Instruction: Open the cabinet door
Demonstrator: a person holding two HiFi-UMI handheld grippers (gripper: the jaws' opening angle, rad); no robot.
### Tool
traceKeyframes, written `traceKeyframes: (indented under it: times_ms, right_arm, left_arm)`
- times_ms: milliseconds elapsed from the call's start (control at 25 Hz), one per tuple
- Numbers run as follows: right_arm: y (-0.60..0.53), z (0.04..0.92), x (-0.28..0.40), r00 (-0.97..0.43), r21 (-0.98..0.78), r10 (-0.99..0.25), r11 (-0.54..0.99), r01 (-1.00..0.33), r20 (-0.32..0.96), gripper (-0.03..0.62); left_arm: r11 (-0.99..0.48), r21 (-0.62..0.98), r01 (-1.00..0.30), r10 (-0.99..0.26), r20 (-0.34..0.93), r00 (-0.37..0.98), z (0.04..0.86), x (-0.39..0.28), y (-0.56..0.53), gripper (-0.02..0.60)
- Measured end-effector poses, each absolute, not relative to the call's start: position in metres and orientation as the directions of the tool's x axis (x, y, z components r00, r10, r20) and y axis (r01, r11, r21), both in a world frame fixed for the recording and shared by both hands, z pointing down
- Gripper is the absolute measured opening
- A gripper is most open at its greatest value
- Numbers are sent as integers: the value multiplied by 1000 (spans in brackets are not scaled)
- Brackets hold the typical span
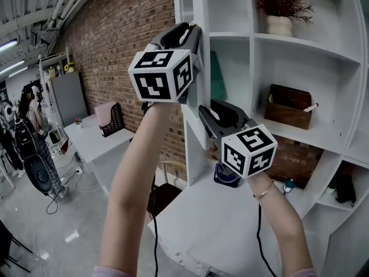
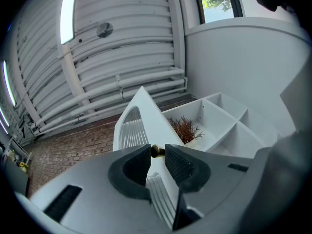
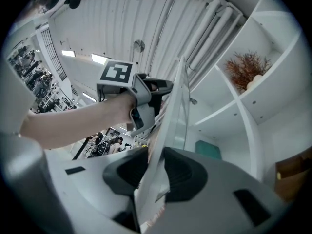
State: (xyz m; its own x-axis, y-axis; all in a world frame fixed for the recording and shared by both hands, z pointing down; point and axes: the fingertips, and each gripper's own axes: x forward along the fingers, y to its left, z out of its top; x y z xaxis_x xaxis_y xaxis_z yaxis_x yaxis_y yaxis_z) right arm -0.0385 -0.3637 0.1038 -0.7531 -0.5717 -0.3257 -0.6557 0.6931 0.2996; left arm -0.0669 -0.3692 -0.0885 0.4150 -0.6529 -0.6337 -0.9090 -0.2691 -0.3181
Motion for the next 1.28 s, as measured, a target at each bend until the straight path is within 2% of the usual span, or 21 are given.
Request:
traceKeyframes:
  times_ms: [440,1280]
  right_arm:
    - [-345,104,-82,-797,324,-507,732,-599,-328,98]
    - [-331,108,-157,-830,394,-432,735,-551,-353,121]
  left_arm:
    - [-235,-319,-918,-667,-634,391,-88,-110,-354,64]
    - [-143,-243,-959,-718,-641,270,-79,-191,-345,57]
